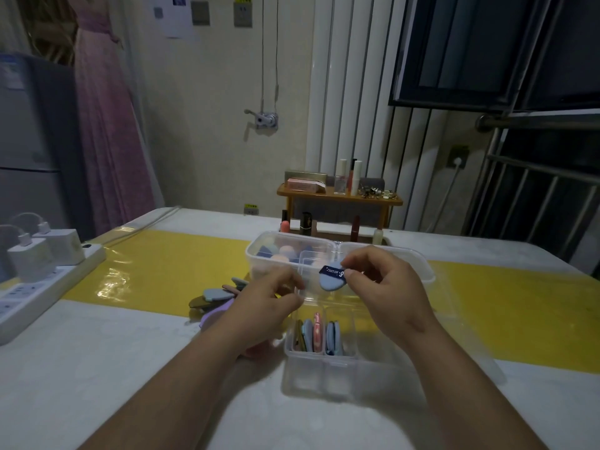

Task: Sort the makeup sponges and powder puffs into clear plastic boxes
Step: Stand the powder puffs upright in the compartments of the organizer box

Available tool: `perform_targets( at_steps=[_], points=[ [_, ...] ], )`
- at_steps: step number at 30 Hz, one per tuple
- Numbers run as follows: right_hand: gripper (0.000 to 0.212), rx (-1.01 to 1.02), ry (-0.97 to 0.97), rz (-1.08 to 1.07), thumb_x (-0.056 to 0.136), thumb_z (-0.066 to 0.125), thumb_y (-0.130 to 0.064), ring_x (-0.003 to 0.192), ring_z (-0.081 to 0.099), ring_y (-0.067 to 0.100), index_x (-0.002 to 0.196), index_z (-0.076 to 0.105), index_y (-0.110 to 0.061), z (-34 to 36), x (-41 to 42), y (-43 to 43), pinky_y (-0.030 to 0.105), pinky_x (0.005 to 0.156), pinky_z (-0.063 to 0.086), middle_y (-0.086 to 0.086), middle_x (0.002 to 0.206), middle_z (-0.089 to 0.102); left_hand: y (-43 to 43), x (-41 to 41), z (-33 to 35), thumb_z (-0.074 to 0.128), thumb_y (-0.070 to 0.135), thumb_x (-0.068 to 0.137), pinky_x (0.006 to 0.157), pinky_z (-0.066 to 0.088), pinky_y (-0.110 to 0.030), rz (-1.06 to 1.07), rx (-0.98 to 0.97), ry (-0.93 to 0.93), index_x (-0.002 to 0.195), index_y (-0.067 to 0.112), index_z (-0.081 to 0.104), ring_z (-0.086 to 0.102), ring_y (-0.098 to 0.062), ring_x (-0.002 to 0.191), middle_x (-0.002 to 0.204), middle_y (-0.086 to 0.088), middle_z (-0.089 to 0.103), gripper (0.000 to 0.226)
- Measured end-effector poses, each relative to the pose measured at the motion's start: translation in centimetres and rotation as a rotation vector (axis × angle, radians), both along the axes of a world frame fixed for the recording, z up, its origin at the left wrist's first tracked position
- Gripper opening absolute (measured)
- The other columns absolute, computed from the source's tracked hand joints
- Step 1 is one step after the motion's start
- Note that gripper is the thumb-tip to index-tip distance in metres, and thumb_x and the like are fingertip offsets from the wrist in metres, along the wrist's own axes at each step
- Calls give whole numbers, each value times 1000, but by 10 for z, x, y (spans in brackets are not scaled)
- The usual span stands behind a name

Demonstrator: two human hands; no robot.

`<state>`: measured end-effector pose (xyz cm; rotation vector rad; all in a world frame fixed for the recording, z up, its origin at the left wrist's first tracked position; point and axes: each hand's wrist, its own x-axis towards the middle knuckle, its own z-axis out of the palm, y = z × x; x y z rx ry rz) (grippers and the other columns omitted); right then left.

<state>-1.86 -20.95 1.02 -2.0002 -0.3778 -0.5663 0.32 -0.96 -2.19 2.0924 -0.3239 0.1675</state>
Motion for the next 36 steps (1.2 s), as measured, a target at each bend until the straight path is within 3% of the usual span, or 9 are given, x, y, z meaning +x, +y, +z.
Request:
perform_targets(
  at_steps=[3, 4, 6, 8, 11, 17, 23, 29, 36],
  points=[
    [17, -6, -9, 18, 86, 64, -11, 69, 58, 17, 80, 66, -27, 1, -1, -2, 39, 63, 52, -3, 75, 63, -4, -1, -1, 60, 17, 92, 76, 49, -18, -15, -1, 40, 90, 39, 73, 61, 4, 88, 95, 19, 68, 26],
    [18, -11, -8, 26, 85, 64, -10, 69, 58, 18, 78, 66, -26, 2, -1, -3, 39, 62, 51, -2, 74, 63, -5, -1, -1, 60, 17, 91, 75, 49, -16, 0, -4, 36, 89, 39, 73, 61, 6, 88, 93, 22, 68, 26],
    [17, -12, -3, 54, 83, 63, -11, 65, 55, 14, 74, 65, -26, 3, -1, -4, 34, 58, 49, -3, 72, 62, -5, -1, 0, 61, 14, 91, 62, 46, -9, 40, -36, 14, 83, 40, 71, 61, 8, 75, 79, 23, 68, 29],
    [11, -18, 15, 84, 77, 60, -18, 61, 52, 6, 71, 64, -26, 4, -2, -5, 24, 55, 45, -6, 68, 60, -5, -1, 0, 60, 10, 91, 48, 43, -11, 55, -82, 17, 81, 37, 71, 57, 4, 54, 61, 19, 65, 30],
    [7, -60, 58, 97, 70, 56, -24, 60, 50, 3, 67, 62, -26, 4, -2, -4, 23, 56, 43, -9, 65, 59, -5, -3, 0, 59, 8, 91, 42, 40, -14, 62, -86, 32, 81, 32, 71, 49, 2, 43, 51, 16, 61, 28],
    [8, -115, 57, 87, 67, 54, -26, 61, 51, 5, 64, 60, -24, 3, -1, -4, 25, 56, 43, -7, 65, 59, -6, -3, 1, 62, 5, 90, 44, 46, -16, 91, -139, 24, 82, 25, 72, 56, -3, 49, 67, 0, 67, 24],
    [8, -148, 77, 119, 68, 54, -27, 61, 51, 3, 65, 61, -24, 1, 0, -3, 15, 54, 41, -11, 64, 58, -3, 0, 0, 62, 1, 89, 41, 41, -15, 127, -200, 29, 80, 21, 72, 52, -1, 42, 59, 4, 63, 24],
    [8, -257, 133, 177, 67, 55, -32, 63, 55, 2, 70, 62, -34, -6, 1, 1, 15, 54, 43, -13, 69, 61, -3, 1, -2, 64, 1, 88, 43, 44, -17, 160, -204, 25, 82, 18, 73, 55, -5, 45, 66, -7, 68, 21],
    [11, -323, 180, 187, 70, 58, -33, 67, 60, 2, 73, 64, -41, -8, 2, 2, 15, 56, 45, -16, 74, 65, -2, 2, -2, 65, 3, 88, 49, 51, -18, 179, -198, 22, 84, 20, 74, 61, -6, 53, 74, -4, 73, 19]
  ],
)
